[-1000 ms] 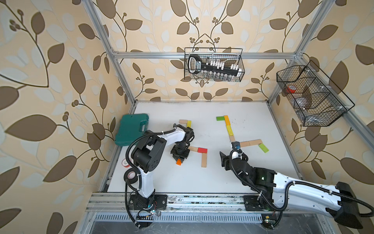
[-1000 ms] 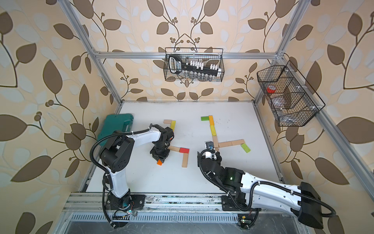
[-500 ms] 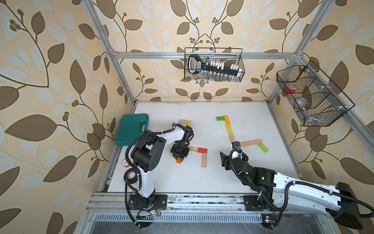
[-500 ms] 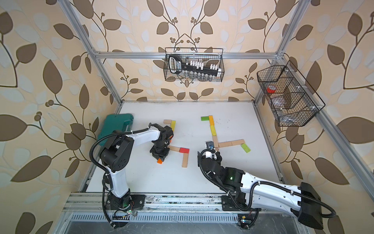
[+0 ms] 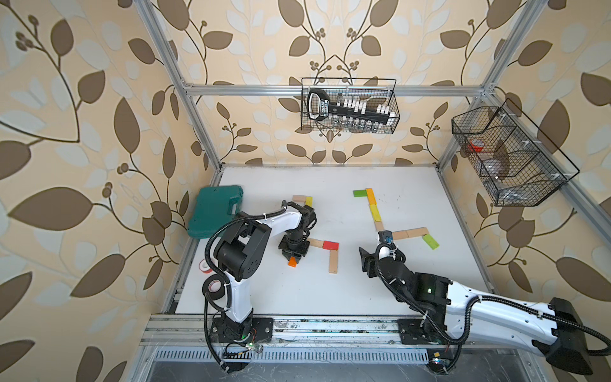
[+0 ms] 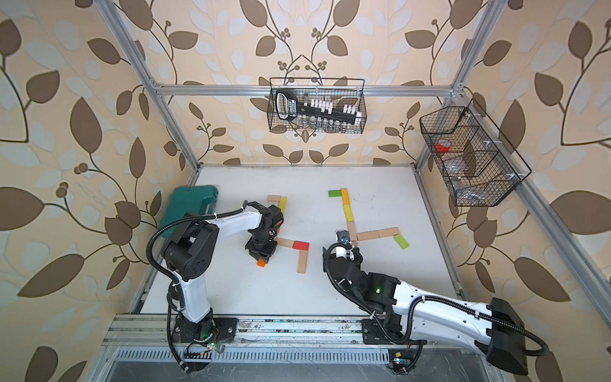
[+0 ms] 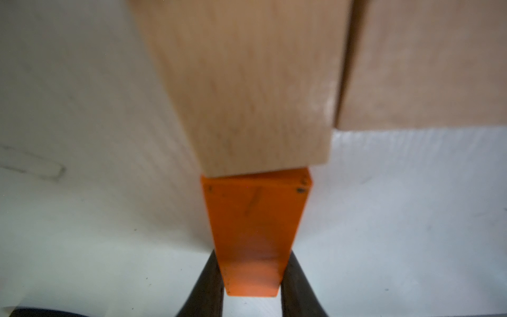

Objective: Assemble a giraffe with building blocks
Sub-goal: Assemble the building block at the center of the board.

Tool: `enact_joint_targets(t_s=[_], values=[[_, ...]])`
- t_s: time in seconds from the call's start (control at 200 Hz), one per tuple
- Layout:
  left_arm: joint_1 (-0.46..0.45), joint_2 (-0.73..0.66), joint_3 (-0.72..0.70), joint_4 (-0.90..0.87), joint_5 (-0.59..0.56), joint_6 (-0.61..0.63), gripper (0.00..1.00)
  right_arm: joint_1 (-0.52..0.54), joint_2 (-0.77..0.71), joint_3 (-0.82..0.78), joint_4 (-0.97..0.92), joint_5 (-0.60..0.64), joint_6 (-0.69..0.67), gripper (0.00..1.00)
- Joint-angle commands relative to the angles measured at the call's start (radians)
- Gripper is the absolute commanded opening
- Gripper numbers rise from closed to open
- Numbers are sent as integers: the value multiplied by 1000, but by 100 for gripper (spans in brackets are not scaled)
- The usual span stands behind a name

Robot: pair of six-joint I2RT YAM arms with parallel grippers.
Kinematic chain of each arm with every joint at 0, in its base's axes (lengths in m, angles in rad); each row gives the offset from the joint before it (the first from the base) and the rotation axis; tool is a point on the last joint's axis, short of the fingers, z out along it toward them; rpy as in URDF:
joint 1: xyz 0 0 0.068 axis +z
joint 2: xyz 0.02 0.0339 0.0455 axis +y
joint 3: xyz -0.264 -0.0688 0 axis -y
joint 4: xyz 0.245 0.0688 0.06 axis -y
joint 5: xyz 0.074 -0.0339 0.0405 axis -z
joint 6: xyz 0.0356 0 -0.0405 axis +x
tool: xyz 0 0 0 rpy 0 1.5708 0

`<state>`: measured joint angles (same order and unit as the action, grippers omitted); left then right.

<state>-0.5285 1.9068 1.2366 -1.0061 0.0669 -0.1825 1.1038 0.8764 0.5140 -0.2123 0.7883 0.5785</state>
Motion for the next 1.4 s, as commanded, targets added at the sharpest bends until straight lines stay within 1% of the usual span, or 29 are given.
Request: enact_joint_targets(t_s=[0.0,0.15,0.425,0.68,0.83,1.01,1.185,1.305,1.395], values=[[13,1,32,-17,-21,9,26,-6,-1,-20,16,-5,-7,74],[15,1,32,-17,-23,9,30,-7,-1,-19,17,-7,-8,75],[16,-2,33,-17,-24,7,36,-10,2,-20,19,-11,-6,74],[16,-20,35,-17,-32,5,47,-11,1,-22,19,-12,-8,74],[17,-68,42,-12,-40,3,51,-12,3,-17,16,-15,-11,75],[15,-216,66,-24,-69,-1,60,-12,5,12,-13,-16,-16,75],[14,-428,66,-22,-165,3,67,-12,6,57,-61,4,-29,74],[13,-606,35,35,-299,-19,72,-15,-3,70,-67,23,-33,75],[14,-725,-13,129,-414,-46,76,-25,-6,82,-66,36,-48,77]])
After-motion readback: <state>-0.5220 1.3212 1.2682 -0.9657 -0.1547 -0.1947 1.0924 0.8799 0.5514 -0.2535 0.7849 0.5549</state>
